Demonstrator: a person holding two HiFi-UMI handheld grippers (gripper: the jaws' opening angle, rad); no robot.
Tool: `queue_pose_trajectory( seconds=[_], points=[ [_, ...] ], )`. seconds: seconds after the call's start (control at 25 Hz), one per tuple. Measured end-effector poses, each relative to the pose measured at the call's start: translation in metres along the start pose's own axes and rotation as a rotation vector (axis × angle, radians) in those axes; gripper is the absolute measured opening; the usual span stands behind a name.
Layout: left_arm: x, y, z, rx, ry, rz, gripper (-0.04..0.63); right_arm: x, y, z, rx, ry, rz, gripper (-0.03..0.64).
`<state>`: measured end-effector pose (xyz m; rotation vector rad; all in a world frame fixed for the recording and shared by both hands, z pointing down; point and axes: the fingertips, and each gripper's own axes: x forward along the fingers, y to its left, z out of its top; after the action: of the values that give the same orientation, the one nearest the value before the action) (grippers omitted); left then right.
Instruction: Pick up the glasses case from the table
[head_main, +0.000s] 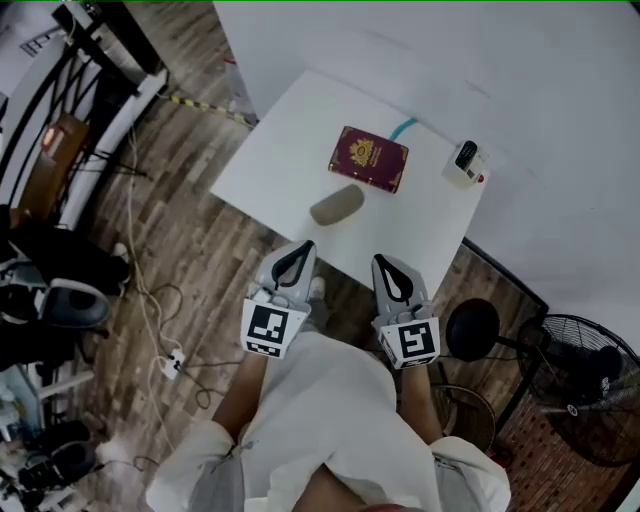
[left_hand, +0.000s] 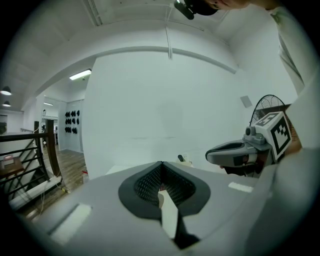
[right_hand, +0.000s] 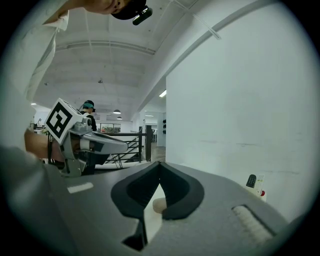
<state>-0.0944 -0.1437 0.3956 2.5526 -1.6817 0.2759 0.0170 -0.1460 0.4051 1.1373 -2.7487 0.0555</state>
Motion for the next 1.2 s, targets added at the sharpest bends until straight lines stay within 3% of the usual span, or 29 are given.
queue_pose_trajectory(
  seconds=[0.56,1.2],
  points=[
    [0.080,0.063,-0.009,-0.012,0.032,-0.134,0.017,0.083,-0.038,-0.006,0.014,0.070,-0.112,0.005],
    [0.134,0.061,-0.076,0.018,0.202,-0.288,0.035,0.106,-0.048,-0.065,0.076,0.224,-0.174,0.005]
  ],
)
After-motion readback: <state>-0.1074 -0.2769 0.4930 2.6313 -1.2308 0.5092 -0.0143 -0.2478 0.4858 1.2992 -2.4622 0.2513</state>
